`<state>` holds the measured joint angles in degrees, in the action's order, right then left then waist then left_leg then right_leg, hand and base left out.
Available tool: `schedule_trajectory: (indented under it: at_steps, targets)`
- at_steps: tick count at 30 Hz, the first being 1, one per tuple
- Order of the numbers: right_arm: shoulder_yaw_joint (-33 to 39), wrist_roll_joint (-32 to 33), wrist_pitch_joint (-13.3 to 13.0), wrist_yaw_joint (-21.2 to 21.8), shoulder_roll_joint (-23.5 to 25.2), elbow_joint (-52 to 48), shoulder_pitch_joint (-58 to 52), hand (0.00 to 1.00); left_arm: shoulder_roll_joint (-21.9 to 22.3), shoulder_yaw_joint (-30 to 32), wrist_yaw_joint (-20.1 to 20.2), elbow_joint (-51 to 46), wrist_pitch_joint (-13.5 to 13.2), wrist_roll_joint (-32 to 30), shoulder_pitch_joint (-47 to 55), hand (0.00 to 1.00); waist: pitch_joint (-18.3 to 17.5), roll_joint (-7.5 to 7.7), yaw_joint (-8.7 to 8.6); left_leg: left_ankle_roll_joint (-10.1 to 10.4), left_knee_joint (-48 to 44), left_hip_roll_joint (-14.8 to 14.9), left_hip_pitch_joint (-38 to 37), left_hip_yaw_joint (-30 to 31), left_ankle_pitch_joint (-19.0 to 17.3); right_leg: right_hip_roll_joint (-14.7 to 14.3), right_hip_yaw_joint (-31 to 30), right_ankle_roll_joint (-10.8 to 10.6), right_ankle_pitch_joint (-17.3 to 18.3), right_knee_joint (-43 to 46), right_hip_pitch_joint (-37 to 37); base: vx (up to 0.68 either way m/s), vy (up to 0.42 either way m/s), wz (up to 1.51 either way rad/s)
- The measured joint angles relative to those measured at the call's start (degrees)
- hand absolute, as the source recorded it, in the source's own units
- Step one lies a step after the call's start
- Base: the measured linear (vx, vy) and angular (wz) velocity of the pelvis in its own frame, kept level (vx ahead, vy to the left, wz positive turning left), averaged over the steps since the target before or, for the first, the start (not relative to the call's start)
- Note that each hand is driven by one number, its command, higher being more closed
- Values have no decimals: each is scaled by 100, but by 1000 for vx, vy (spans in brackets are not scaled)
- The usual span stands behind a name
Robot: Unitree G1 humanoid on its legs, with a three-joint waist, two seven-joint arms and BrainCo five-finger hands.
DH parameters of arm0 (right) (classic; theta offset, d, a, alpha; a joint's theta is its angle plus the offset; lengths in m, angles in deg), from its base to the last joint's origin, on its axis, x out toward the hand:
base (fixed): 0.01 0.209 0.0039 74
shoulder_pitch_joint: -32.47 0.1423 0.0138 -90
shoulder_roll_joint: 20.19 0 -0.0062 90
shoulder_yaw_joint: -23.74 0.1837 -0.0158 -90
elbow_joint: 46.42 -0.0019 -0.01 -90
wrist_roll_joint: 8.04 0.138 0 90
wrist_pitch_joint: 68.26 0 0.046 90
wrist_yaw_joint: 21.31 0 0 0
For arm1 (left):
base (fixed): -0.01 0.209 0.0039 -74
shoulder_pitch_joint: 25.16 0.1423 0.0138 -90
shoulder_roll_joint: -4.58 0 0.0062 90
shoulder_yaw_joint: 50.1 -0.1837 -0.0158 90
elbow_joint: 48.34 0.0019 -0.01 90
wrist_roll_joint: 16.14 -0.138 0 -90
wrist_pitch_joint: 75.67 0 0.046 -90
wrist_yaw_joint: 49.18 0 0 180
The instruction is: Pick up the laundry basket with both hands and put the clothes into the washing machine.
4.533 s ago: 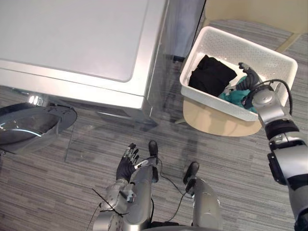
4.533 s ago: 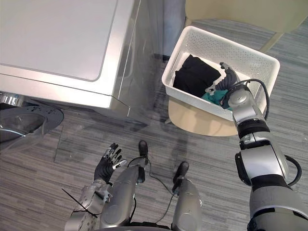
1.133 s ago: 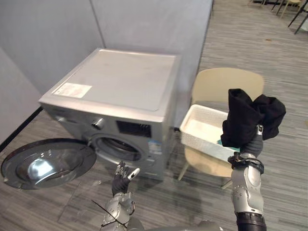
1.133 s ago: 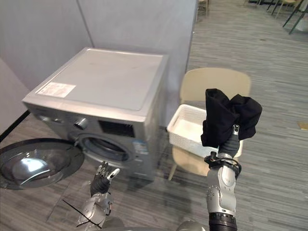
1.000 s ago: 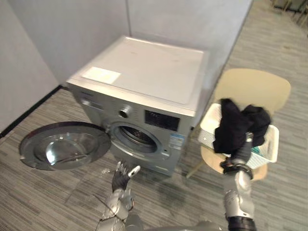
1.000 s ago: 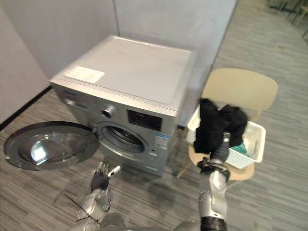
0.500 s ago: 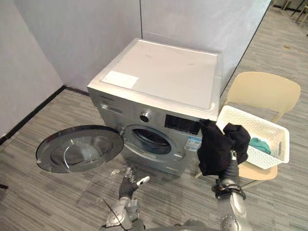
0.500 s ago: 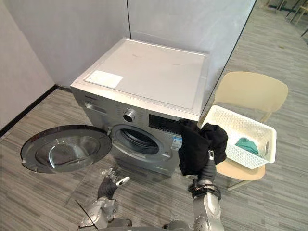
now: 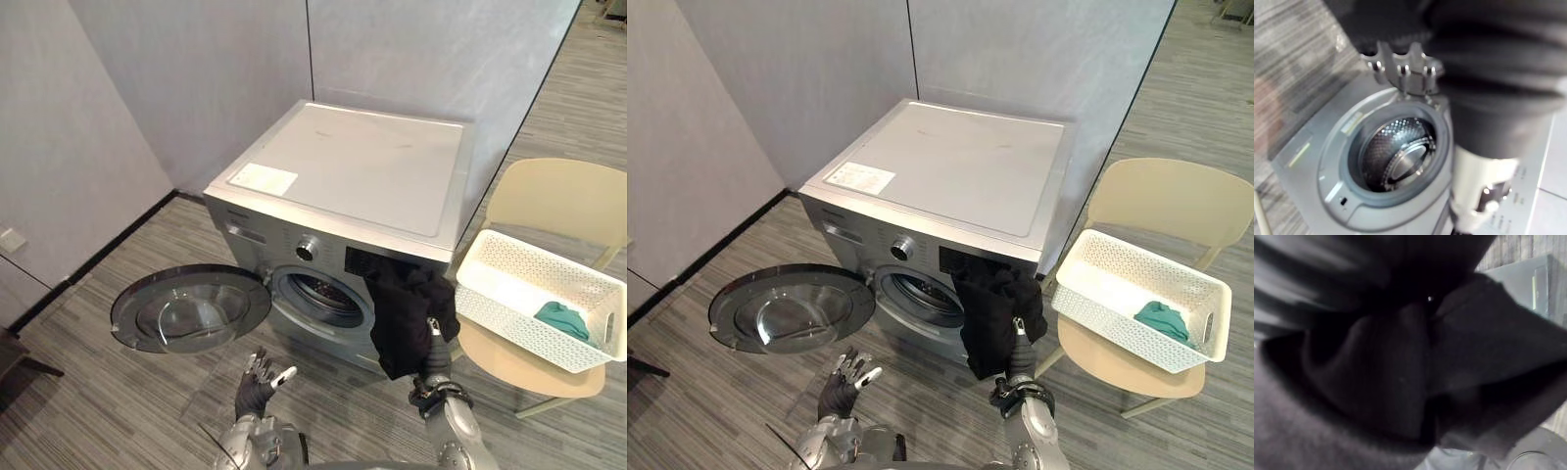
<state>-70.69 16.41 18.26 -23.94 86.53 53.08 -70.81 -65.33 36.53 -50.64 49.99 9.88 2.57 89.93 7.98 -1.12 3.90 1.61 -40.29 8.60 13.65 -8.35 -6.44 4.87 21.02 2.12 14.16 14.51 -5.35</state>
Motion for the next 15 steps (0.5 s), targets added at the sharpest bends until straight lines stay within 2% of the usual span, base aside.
schedule_trajectory:
  at_steps: [1,3,4,5,6,7,8,10,12,13,15]
  targets:
    - [-12,-114,51,-17,1,343,190,100,14,48,0,10,5,37,-1,0,6,28,10,35,294,93,34,61,-145,8,-90,-4,-21,3,101,-23,78,-16]
    - [-34,-247,126,-54,-3,751,394,100,-4,-23,3,14,13,46,13,0,10,41,-6,74,1167,119,-142,140,-124,53,-123,-99,-88,9,194,58,134,-22]
    - [-53,-314,157,-80,-23,1012,503,100,-15,-91,4,17,13,46,6,0,-13,-4,-18,212,1705,86,-335,185,-3,32,-159,-114,-90,40,258,95,183,-19]
    - [-57,-339,161,-93,-26,1147,565,100,-22,-103,7,31,13,46,-20,0,-17,-29,-29,289,1888,78,-421,178,-44,16,-167,-164,-87,66,276,123,208,3]
    - [-53,-376,185,-101,-7,1419,703,100,-64,-103,5,81,12,46,-168,0,18,10,-66,317,2073,-26,-517,194,-62,87,-174,-237,-113,66,302,114,223,23]
    - [-59,-454,230,-101,-5,1552,792,100,-138,-131,9,83,8,45,-298,0,124,125,-54,314,2098,-143,-510,200,-61,192,-175,-301,-120,74,306,98,218,26]
    - [-58,-516,236,-101,-9,1626,848,100,-176,-132,12,91,9,43,-332,0,169,167,-42,313,2082,-199,-508,197,-60,252,-175,-347,-116,93,306,69,213,18]
    - [-34,-593,245,-113,-75,1868,1098,100,-287,-204,25,139,11,46,-387,0,312,165,-19,304,1849,-414,-443,226,-56,513,-169,-406,-91,247,305,55,199,13]
    - [-19,-611,244,-120,-126,2089,1412,100,-376,-220,26,135,-9,47,-398,0,497,49,1,294,1705,-511,-409,228,-59,643,-214,-479,-50,403,354,-2,150,4]
    - [-15,-612,242,-166,-178,2314,1834,100,-428,-221,18,128,-36,94,-420,0,689,-69,3,208,1569,-557,-257,229,-105,731,-223,-569,5,587,511,-85,109,3]
    - [10,-632,245,-257,-239,2613,2373,100,-478,-225,8,104,-39,98,-480,0,908,-229,5,177,1547,-562,44,239,-99,773,-235,-603,25,818,899,-142,89,3]
